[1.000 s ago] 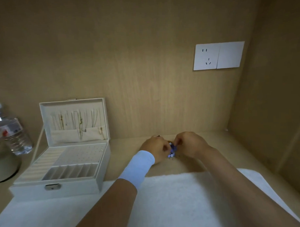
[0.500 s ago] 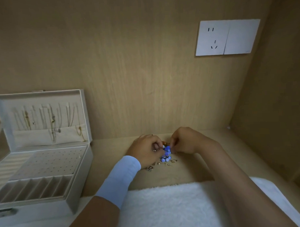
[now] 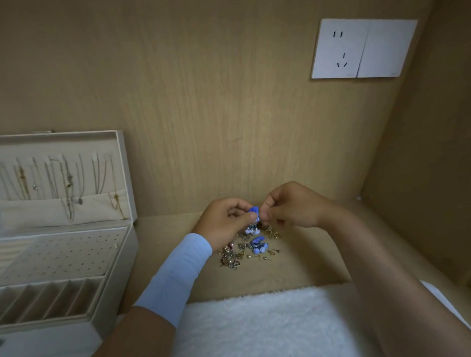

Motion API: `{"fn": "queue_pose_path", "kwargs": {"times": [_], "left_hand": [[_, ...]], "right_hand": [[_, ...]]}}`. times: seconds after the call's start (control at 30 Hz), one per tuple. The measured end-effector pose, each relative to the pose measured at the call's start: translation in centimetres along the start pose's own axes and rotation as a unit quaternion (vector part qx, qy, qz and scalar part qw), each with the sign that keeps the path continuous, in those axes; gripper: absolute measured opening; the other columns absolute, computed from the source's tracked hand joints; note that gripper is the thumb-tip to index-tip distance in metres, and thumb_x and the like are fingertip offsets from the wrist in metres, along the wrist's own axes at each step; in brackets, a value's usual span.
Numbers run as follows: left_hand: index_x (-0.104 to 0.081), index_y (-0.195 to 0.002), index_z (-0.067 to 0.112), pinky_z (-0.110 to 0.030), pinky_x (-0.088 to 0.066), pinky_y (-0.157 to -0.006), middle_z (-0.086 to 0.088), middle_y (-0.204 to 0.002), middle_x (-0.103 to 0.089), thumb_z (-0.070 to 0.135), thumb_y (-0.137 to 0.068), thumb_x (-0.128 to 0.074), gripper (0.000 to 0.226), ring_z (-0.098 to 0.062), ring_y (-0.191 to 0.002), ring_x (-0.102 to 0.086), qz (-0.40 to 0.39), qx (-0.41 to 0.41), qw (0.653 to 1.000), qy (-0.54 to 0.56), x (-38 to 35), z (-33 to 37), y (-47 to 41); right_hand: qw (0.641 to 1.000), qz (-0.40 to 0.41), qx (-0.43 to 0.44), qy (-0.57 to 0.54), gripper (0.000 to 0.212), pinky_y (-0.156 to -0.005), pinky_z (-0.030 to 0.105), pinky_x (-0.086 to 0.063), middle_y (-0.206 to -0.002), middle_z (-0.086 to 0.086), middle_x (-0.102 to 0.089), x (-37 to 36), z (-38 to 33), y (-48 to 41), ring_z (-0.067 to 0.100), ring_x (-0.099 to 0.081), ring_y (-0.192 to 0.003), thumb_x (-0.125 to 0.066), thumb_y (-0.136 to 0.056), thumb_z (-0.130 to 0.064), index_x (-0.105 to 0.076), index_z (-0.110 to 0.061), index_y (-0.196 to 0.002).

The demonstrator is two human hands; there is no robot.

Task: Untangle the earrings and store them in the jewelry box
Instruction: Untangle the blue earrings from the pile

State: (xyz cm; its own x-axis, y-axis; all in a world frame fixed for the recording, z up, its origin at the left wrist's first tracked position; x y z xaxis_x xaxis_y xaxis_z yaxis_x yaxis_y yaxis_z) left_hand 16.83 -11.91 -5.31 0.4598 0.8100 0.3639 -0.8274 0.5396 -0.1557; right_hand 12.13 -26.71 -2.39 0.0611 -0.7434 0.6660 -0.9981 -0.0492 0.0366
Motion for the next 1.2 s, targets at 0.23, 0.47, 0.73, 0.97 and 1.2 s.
{"fn": "queue_pose_path", "kwargs": {"times": [0.23,0.47,0.73,0.97,1.2], "left_hand": [[-0.069,-0.092,0.013,-0.017,-0.042,-0.053,0.009,-0.06,-0.066,0.017,-0.09,-0.069,0.004,0.0,-0.046,-0.056,-0.007,0.054,0.998,0.02,0.8,-0.4,0.0],[-0.063,-0.102,0.01,-0.026,-0.051,-0.066,-0.001,-0.081,-0.077,0.017,-0.096,-0.061,0.01,-0.015,-0.07,-0.069,-0.019,0.092,0.99,0.102,2.8,-0.6,0.0],[-0.069,-0.105,0.021,-0.017,-0.056,-0.065,0.007,-0.075,-0.074,0.009,-0.091,-0.067,0.018,-0.004,-0.062,-0.064,-0.039,0.077,0.994,0.068,3.5,-0.5,-0.1],[-0.069,-0.094,0.016,-0.02,-0.054,-0.062,-0.003,-0.079,-0.074,0.012,-0.091,-0.067,0.005,-0.004,-0.058,-0.063,-0.042,0.079,0.996,0.001,3.6,-0.8,0.0],[-0.069,-0.095,0.012,-0.033,-0.059,-0.075,-0.004,-0.083,-0.077,0.018,-0.091,-0.069,0.007,-0.015,-0.075,-0.072,-0.04,0.076,0.996,0.004,3.7,-0.9,0.0]], "right_hand": [[0.999,0.008,-0.029,-0.022,0.007,-0.051,0.016,-0.044,-0.076,0.0,-0.073,-0.4,0.9,-0.1,0.013,-0.058,-0.057,-0.068,-0.092,-0.005,-0.074,-0.006,-0.094],[0.96,-0.053,-0.117,0.248,0.029,-0.074,0.031,-0.054,-0.076,-0.008,-0.073,-3.2,0.8,-0.3,0.007,-0.066,-0.079,-0.082,-0.061,-0.059,-0.08,-0.033,-0.073],[0.964,-0.048,-0.089,0.246,0.017,-0.076,0.031,-0.054,-0.078,-0.013,-0.071,-3.9,0.0,-0.5,0.01,-0.067,-0.083,-0.088,-0.066,-0.037,-0.075,-0.03,-0.073],[0.972,-0.078,-0.089,0.202,0.027,-0.081,0.026,-0.051,-0.084,-0.011,-0.07,-4.1,0.5,-0.4,0.009,-0.064,-0.087,-0.09,-0.068,-0.031,-0.08,-0.022,-0.092],[0.988,-0.097,-0.059,0.105,0.004,-0.078,0.023,-0.056,-0.078,-0.002,-0.078,-4.0,0.4,-0.1,0.003,-0.068,-0.072,-0.078,-0.082,-0.02,-0.08,-0.017,-0.079]]}}
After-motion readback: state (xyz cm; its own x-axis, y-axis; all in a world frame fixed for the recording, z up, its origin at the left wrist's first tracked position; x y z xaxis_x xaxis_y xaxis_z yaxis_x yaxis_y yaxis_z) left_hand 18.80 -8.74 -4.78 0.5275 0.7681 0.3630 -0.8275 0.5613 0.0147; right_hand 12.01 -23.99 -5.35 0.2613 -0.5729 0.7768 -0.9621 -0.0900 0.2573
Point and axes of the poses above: each hand's wrist, its own y-axis away from the middle knuckle, its own x-axis out of the back of the hand, z = x × y, the point moved 7 cm from there along -y, towards the middle knuckle
